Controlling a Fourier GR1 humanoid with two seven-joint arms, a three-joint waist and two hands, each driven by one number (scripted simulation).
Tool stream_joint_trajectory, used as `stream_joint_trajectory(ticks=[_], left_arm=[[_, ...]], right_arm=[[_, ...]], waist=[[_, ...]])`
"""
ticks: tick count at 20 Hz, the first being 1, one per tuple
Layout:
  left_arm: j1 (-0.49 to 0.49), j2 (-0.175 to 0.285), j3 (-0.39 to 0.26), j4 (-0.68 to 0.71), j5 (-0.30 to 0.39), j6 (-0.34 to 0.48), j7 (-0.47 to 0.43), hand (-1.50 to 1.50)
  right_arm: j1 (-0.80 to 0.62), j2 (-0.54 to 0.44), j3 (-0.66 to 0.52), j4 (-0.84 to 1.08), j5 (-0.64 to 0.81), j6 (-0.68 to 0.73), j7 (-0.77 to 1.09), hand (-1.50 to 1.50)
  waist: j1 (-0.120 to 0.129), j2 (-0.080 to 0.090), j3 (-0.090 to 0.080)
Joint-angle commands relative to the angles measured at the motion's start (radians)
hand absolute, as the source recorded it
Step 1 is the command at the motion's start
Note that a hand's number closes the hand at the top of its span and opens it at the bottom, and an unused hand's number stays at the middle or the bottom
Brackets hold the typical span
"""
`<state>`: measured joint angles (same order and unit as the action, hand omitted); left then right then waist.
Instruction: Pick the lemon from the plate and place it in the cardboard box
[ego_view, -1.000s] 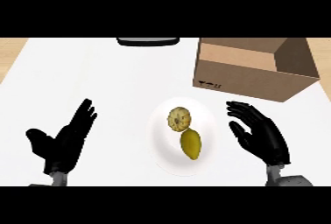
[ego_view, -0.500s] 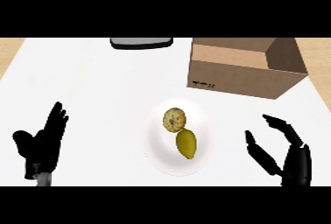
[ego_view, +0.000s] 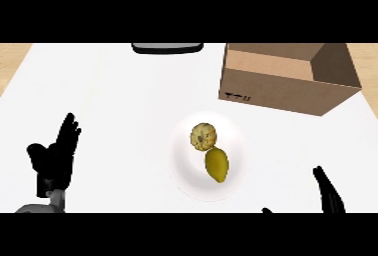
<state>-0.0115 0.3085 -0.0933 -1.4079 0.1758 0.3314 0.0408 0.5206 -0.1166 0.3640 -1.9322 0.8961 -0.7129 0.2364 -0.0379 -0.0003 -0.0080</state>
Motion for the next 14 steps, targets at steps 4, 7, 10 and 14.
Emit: stream_joint_trajectory(ticks=[4,7,10,14], left_arm=[[-0.032,-0.008,-0.014,0.015,-0.015,-0.012,0.006,0.00],[-0.061,-0.022,0.007,0.099,-0.014,-0.022,-0.053,0.00],[-0.071,-0.050,-0.011,0.094,-0.026,-0.011,-0.039,0.00],[-0.109,-0.030,0.016,0.148,-0.024,-0.041,-0.064,0.00]], right_arm=[[0.098,0.091,0.139,-0.255,0.346,0.340,0.351,-1.50],[0.040,0.115,0.239,-0.321,0.451,0.504,0.500,-1.50],[-0.052,0.116,0.313,-0.323,0.506,0.627,0.687,-1.50],[-0.283,0.116,0.388,-0.198,0.493,0.709,0.949,-1.50]], waist=[[0.036,0.005,0.002],[0.038,0.008,0.001],[0.041,0.004,0.005],[0.049,0.008,0.005]])
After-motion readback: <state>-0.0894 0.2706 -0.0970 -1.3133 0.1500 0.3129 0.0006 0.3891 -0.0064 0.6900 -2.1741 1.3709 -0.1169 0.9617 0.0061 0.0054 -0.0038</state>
